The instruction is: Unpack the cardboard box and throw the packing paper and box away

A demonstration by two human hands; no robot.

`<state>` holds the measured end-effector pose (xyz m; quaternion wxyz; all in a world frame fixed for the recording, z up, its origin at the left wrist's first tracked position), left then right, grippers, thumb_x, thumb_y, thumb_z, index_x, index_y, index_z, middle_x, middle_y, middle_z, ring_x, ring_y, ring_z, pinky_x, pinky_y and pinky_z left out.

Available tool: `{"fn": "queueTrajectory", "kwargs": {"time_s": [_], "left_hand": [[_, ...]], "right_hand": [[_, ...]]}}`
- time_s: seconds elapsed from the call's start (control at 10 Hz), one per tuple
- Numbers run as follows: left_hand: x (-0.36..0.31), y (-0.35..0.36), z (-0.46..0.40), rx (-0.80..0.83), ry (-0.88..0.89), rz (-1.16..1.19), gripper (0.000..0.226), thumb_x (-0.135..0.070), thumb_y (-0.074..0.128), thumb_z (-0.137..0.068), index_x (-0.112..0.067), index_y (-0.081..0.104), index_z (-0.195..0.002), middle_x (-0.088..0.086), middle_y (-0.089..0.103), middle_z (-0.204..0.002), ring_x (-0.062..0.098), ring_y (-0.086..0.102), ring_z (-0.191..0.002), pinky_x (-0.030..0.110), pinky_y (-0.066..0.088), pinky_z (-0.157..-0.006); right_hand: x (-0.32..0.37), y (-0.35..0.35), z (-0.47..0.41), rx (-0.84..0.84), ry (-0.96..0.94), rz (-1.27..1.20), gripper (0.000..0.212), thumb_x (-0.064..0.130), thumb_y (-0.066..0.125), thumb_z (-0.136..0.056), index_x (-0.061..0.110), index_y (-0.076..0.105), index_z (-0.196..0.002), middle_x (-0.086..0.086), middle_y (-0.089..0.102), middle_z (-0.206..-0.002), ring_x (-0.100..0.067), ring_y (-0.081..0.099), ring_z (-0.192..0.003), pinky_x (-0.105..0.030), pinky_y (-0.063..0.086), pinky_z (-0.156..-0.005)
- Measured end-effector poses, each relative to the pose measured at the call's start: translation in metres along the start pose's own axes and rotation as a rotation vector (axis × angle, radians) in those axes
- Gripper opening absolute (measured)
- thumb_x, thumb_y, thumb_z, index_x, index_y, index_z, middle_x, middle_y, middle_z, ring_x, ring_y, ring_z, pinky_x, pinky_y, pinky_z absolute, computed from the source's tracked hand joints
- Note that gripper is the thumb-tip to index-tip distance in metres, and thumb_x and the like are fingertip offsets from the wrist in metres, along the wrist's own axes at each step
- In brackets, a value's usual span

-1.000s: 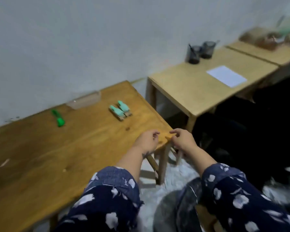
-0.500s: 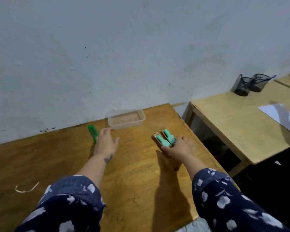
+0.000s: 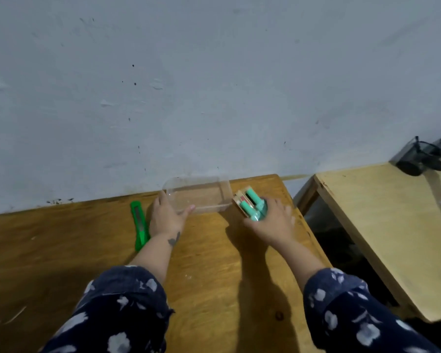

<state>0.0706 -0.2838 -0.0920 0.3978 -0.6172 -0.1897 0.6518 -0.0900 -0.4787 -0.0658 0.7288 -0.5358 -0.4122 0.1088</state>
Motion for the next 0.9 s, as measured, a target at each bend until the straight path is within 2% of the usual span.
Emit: {"fn": "queueTrajectory", "kwargs": {"time_s": [0.1, 0.2, 0.3, 0.4, 0.6, 0.7, 0.8, 0.9], "left_hand": [[-0.006, 0.013, 0.002, -0.056, -0.026, 0.031, 0.092, -0.052, 0.065, -0.081, -0.020, 0.016, -0.152, 0.010, 0.031, -0.153, 0.033, 0.046, -0.128, 0.036, 0.046, -0.083], [-0.005, 0.021, 0.002, -0.106, -0.052, 0.061, 0.091, -0.054, 0.063, -0.080, -0.024, 0.016, -0.152, 0.006, 0.034, -0.152, 0.030, 0.052, -0.123, 0.027, 0.044, -0.069], [0.001, 0.026, -0.001, -0.126, -0.070, 0.068, 0.093, -0.058, 0.063, -0.076, -0.030, 0.015, -0.151, 0.002, 0.034, -0.153, 0.027, 0.052, -0.124, 0.033, 0.052, -0.078], [0.004, 0.029, -0.002, -0.133, -0.090, 0.086, 0.093, -0.056, 0.065, -0.076, -0.030, 0.016, -0.151, 0.000, 0.036, -0.152, 0.026, 0.048, -0.128, 0.038, 0.050, -0.087], [0.006, 0.026, -0.008, -0.141, -0.087, 0.117, 0.095, -0.057, 0.068, -0.075, -0.026, 0.019, -0.150, -0.002, 0.041, -0.147, 0.023, 0.047, -0.128, 0.041, 0.048, -0.093], [0.004, 0.027, -0.006, -0.117, -0.102, 0.109, 0.094, -0.054, 0.067, -0.077, -0.025, 0.017, -0.151, -0.002, 0.038, -0.149, 0.024, 0.045, -0.129, 0.041, 0.047, -0.093], [-0.002, 0.017, -0.008, -0.067, -0.095, 0.103, 0.097, -0.053, 0.066, -0.079, -0.023, 0.011, -0.152, 0.001, 0.029, -0.155, 0.025, 0.037, -0.136, 0.040, 0.043, -0.100], [0.002, 0.010, 0.002, -0.019, -0.072, 0.176, 0.097, -0.056, 0.061, -0.081, -0.024, 0.003, -0.152, 0.000, 0.015, -0.160, 0.024, 0.021, -0.144, 0.042, 0.032, -0.110]], "right_hand": [[0.036, -0.008, -0.041, 0.062, -0.223, 0.101, 0.071, 0.048, 0.067, -0.071, 0.028, 0.041, -0.135, 0.002, 0.050, -0.129, -0.022, 0.038, -0.114, -0.035, 0.031, -0.086], [0.075, -0.001, -0.075, 0.140, -0.414, 0.242, 0.072, 0.050, 0.067, -0.071, 0.028, 0.041, -0.134, 0.001, 0.053, -0.127, -0.023, 0.039, -0.113, -0.037, 0.033, -0.089], [0.109, 0.021, -0.094, 0.218, -0.570, 0.405, 0.068, 0.054, 0.064, -0.072, 0.025, 0.046, -0.130, -0.001, 0.055, -0.120, -0.024, 0.041, -0.108, -0.038, 0.033, -0.088], [0.129, 0.051, -0.101, 0.301, -0.634, 0.559, 0.059, 0.049, 0.064, -0.075, 0.024, 0.050, -0.126, -0.003, 0.057, -0.115, -0.024, 0.042, -0.107, -0.038, 0.033, -0.090], [0.138, 0.074, -0.102, 0.298, -0.682, 0.507, 0.056, 0.042, 0.065, -0.079, 0.026, 0.045, -0.129, -0.003, 0.057, -0.126, -0.025, 0.045, -0.114, -0.041, 0.035, -0.094], [0.131, 0.076, -0.099, 0.288, -0.715, 0.503, 0.064, 0.048, 0.066, -0.077, 0.030, 0.043, -0.135, -0.002, 0.053, -0.130, -0.024, 0.042, -0.117, -0.041, 0.035, -0.095], [0.135, 0.065, -0.099, 0.279, -0.627, 0.346, 0.064, 0.046, 0.067, -0.078, 0.032, 0.044, -0.136, -0.002, 0.049, -0.131, -0.024, 0.045, -0.118, -0.042, 0.038, -0.098], [0.128, 0.051, -0.085, 0.122, -0.565, 0.058, 0.044, 0.038, 0.063, -0.085, 0.029, 0.053, -0.127, 0.000, 0.052, -0.124, -0.021, 0.054, -0.110, -0.040, 0.046, -0.095]]}}
Point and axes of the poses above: each hand's wrist, its own z-axis away from the middle knuckle, its own y-axis out of the palm, x = y × z, the point moved 4 cm from there along -z, towards the middle knuckle
